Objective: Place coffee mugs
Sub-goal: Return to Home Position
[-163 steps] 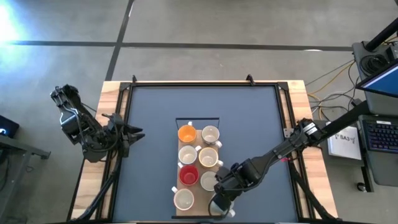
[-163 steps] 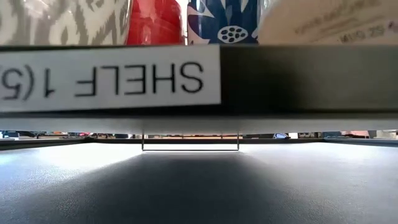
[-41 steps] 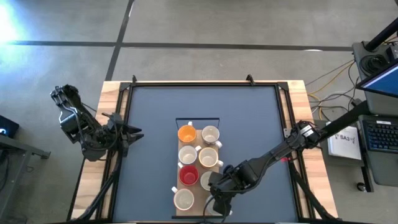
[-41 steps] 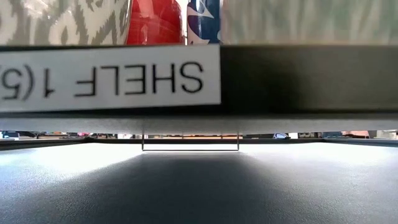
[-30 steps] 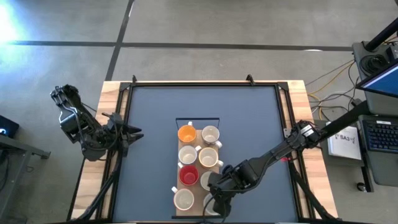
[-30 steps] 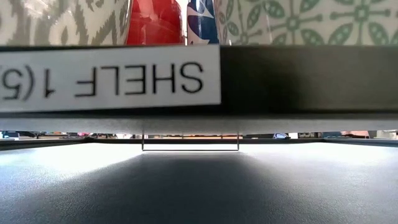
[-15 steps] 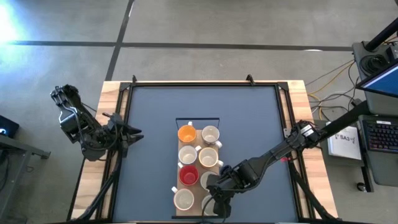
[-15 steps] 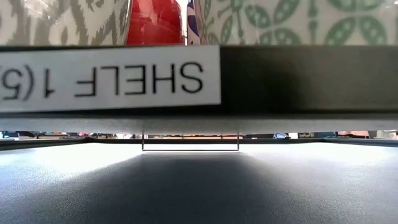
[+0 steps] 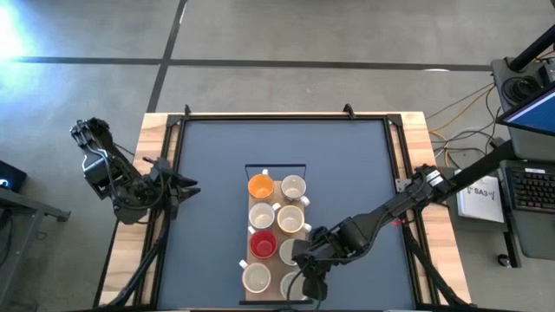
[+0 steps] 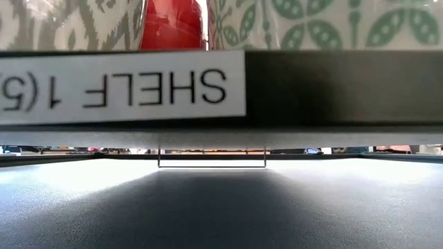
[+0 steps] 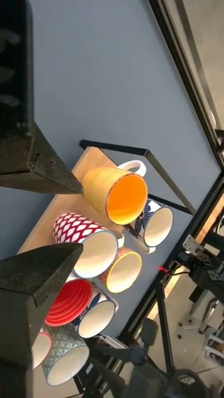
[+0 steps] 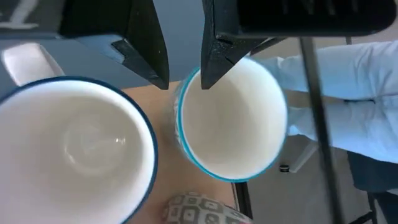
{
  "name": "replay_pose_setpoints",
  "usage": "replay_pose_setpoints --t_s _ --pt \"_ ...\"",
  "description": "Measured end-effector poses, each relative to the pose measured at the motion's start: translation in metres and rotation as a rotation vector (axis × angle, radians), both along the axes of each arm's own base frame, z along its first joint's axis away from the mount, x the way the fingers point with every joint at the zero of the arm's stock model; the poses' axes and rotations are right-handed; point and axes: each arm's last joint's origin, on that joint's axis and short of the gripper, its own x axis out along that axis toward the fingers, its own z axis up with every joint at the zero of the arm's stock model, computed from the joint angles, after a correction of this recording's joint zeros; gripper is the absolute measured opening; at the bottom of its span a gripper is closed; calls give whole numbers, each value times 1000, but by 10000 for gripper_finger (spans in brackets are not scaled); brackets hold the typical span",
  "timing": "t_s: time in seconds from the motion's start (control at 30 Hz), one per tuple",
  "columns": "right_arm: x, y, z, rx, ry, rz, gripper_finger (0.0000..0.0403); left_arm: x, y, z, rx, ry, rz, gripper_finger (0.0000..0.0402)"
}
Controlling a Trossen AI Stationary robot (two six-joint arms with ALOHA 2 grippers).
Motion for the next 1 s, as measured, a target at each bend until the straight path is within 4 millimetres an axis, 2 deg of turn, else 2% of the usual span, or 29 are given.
replay_pose_setpoints --t_s 0.1,0.2,0.33,0.43,0.6,0.8,0.9,1.0 --pt "-5 -4 12 4 -41 11 82 0 0 0 0 0 0 120" --pt "-5 -6 31 -7 -190 -5 82 0 0 0 3 -4 4 120" --pt "11 -12 50 18 -423 -11 82 0 0 1 0 -11 7 120" --pt "25 -20 58 29 -558 -9 82 0 0 1 -4 -13 8 120" --pt "52 -33 49 24 -655 4 82 1 0 1 -10 -16 10 120" --pt "86 -35 35 136 -829 53 82 1 0 1 -9 -15 9 120" --pt "91 -36 33 150 -872 59 82 0 0 1 -7 -14 7 120" --pt "88 -37 40 123 -905 73 82 0 0 1 -5 -13 6 120"
